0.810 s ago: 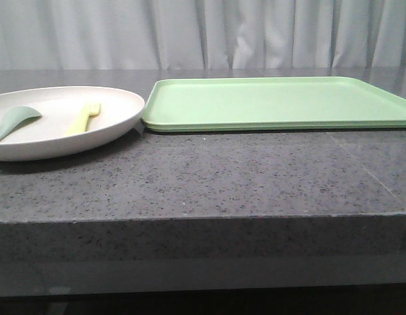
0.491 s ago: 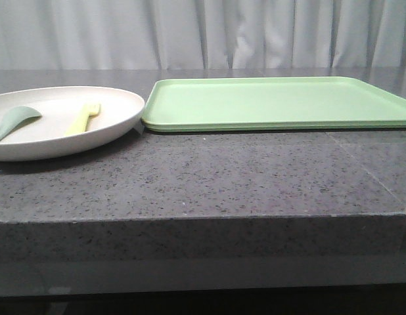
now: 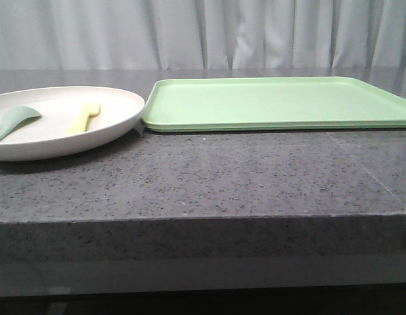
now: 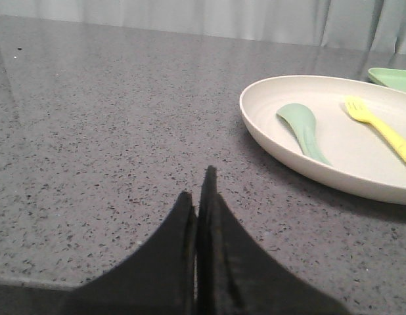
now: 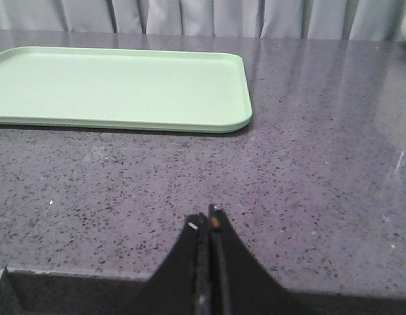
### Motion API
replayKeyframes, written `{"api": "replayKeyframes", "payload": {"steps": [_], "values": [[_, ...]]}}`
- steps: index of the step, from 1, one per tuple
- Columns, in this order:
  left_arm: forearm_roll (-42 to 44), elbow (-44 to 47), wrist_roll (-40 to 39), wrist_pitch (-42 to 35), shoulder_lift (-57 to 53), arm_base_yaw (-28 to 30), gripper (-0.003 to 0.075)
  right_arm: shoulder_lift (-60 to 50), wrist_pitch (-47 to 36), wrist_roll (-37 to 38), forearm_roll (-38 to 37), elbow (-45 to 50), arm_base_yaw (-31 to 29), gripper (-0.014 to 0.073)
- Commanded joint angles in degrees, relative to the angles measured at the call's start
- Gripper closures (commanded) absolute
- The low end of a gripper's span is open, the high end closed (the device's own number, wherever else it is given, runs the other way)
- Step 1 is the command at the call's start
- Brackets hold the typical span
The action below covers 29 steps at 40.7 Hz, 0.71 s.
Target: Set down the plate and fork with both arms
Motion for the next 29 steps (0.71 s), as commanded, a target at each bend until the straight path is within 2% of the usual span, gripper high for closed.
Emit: {"api": "replayKeyframes", "payload": {"steps": [1,14,29], "values": [[-0.4,0.2,-0.2,-5.0,-1.2,0.0,0.0738,-1.1,-4.4,-0.1,-0.3,-0.2,0.0,0.0715],[-0.4,0.2,-0.2,-5.2,-1.2,0.0,0.0738,-1.1,-4.5,-0.1,-0.3,-0.2,0.0,0.0715],[-2.8,0.2,-0.2,-11.2,-1.2,0.0,0.0738,-1.1,-8.4,-0.1,-0.3,-0.2,0.0,0.0715]]}}
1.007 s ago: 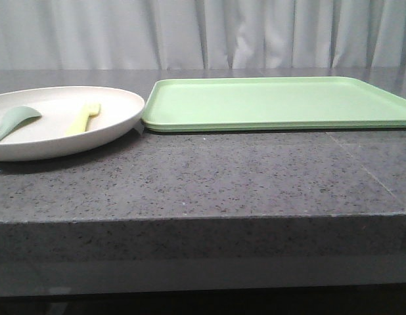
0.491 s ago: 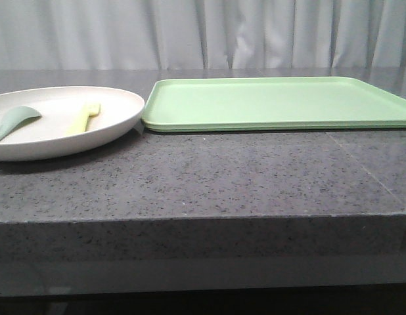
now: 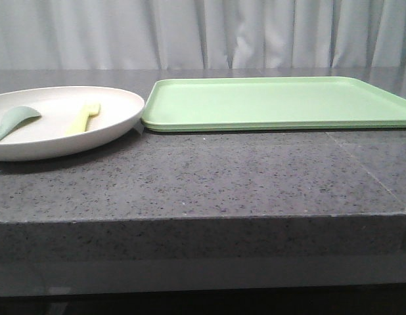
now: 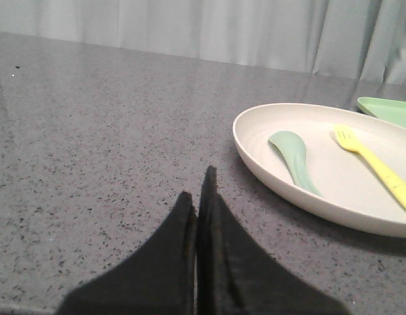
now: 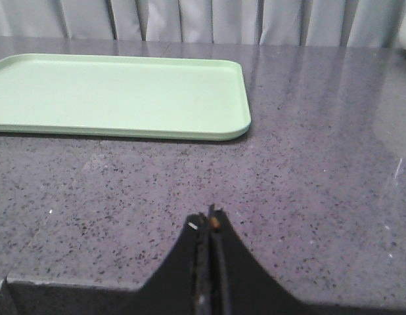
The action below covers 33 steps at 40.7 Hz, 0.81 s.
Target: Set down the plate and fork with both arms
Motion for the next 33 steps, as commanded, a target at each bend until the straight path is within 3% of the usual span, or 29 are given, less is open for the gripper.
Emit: {"api": "replayKeyframes", "payload": {"steps": [1,21,33], "values": [[-0.7,0.2,-0.2,-7.3,-1.2,0.0,0.0738,-1.1,-7.0,-0.1,-0.3,-0.2,0.0,0.0715],[-0.7,-0.1,-0.2,-24.0,-1.2,0.0,0.0738,-1.1,-11.7,-0.1,-0.3,-1.3,0.0,0.0715],[3.5,-15.6,-0.2,-9.2,5.8,0.0,0.0738,1.9,0.5,-0.1,-0.3,-15.7,0.0,0.0713]]}}
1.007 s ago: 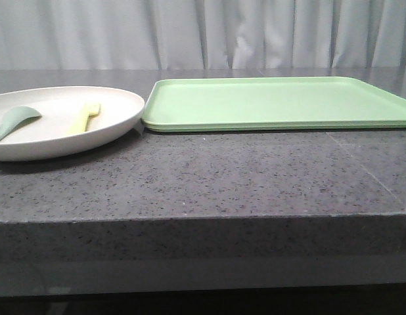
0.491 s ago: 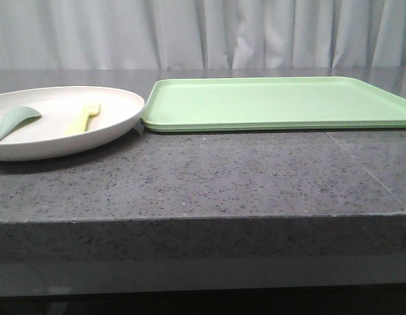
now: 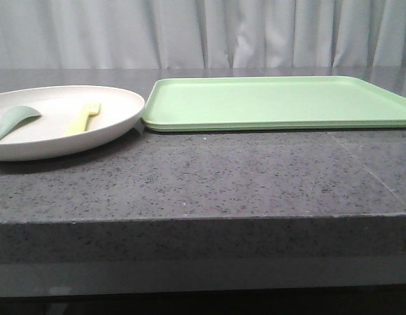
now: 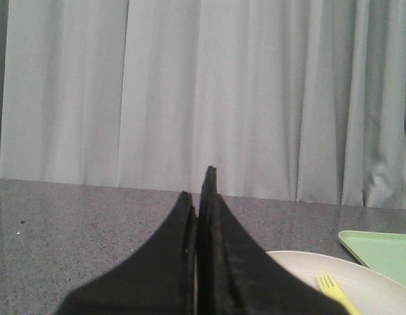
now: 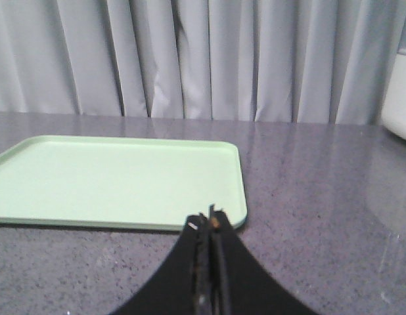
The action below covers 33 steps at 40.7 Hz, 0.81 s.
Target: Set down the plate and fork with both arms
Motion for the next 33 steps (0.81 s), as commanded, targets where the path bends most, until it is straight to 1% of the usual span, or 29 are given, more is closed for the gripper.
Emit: {"api": "replayKeyframes", "payload": {"steps": [1,4,6,13,15,19,26,28,30,32,33], "values": [[0.7,-7.0,-0.2,1.1,5.3,0.0,0.0738,3.2,0.3,-0.1,-0.3,-6.9,0.0,0.0710],[0.7,-12.0,-0.2,5.7,11.3,0.0,0.0738,7.6,2.2,-0.1,-0.2,-11.0,0.0,0.0705],[0.8,-14.9,-0.2,7.4,15.3,0.0,0.0738,10.9,3.5,-0.1,0.5,-13.9,0.0,0.0705],[2.8,-20.4,-0.2,8.2,24.4,0.0,0.0738,22.9,6.0,-0.1,6.5,-20.9,0.0,0.0705],[2.8,-21.1,-0.2,8.2,25.5,0.0,0.0738,26.0,6.6,-0.1,7.7,-22.3,0.0,0.0705],[2.8,-21.4,-0.2,7.9,26.3,0.0,0.0738,29.6,5.8,-0.1,7.8,-23.5,0.0,0.0705],[2.7,-21.4,-0.2,7.8,26.3,0.0,0.0729,30.9,4.7,-0.1,7.7,-23.6,0.0,0.0692],[2.7,-21.4,-0.2,7.8,26.3,0.0,0.0694,30.9,4.7,-0.1,7.6,-23.6,0.0,0.0661],[2.7,-21.4,-0.2,7.8,26.3,0.0,0.0625,30.9,4.7,-0.2,7.2,-23.6,0.0,0.0606],[2.7,-21.4,-0.2,7.8,26.3,0.0,0.0528,30.9,4.6,-0.2,6.8,-23.6,0.0,0.0517],[2.7,-21.4,-0.2,7.8,26.3,0.0,0.0464,30.9,4.6,-0.2,6.5,-23.6,0.0,0.0466]]}}
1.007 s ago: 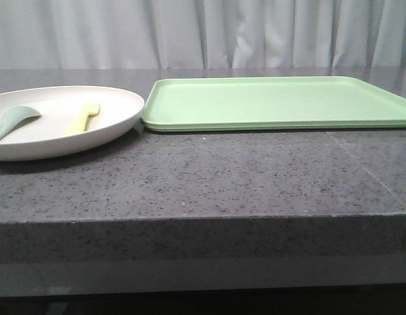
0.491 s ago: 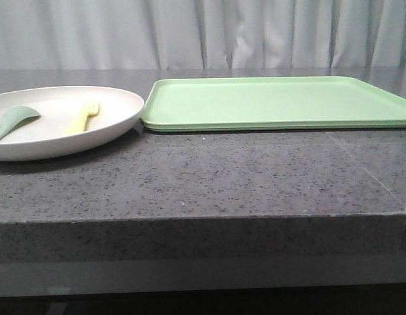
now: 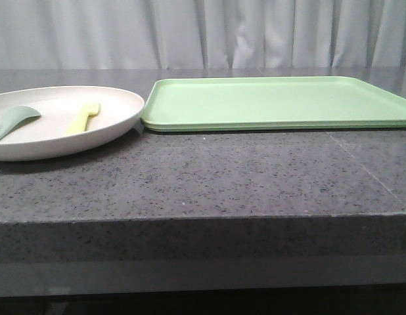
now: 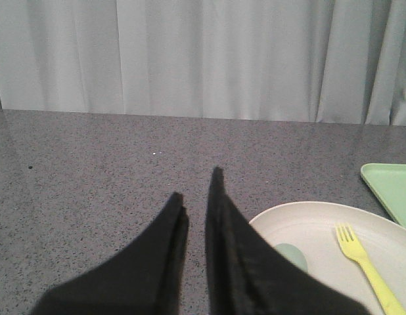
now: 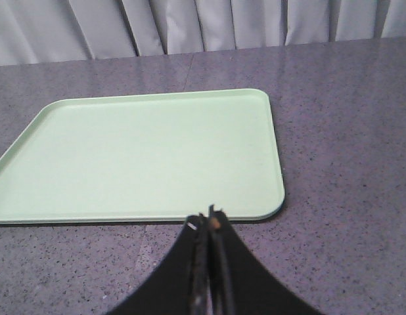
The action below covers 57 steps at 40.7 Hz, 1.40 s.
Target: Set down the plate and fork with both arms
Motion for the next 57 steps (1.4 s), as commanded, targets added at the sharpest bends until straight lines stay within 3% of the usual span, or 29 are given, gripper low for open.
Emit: {"api": "replayKeyframes", "payload": {"steps": [1,3,7,11,15,29,46,57], "values": [[0.1,-2.1,-0.2,-4.3,0.6,0.0,0.0414,0.5,-4.8,-0.2,-0.8,-2.3,0.0,0.0426],[0.1,-2.1,-0.2,-4.3,0.6,0.0,0.0283,0.5,-4.8,-0.2,-1.1,-2.3,0.0,0.0335],[0.1,-2.1,-0.2,-4.3,0.6,0.0,0.0133,0.5,-4.9,-0.2,-1.4,-2.3,0.0,0.0171],[0.1,-2.1,-0.2,-4.3,0.6,0.0,0.0110,0.5,-5.0,-0.2,-1.4,-2.3,0.0,0.0060],[0.1,-2.1,-0.2,-4.3,0.6,0.0,0.0110,0.5,-5.1,-0.2,-1.4,-2.3,0.0,0.0004],[-1.0,-2.5,-0.2,-3.5,2.6,0.0,0.0110,0.5,-7.1,-0.2,-1.4,-2.3,0.0,0.0001],[-7.1,-24.9,0.0,23.2,29.3,0.0,0.0110,0.5,-7.3,-0.2,-1.4,-2.3,0.0,0.0002],[-8.3,-35.3,1.5,34.6,42.9,-0.8,0.0110,0.5,-7.2,-0.2,-1.4,-2.3,0.0,0.0002]]}}
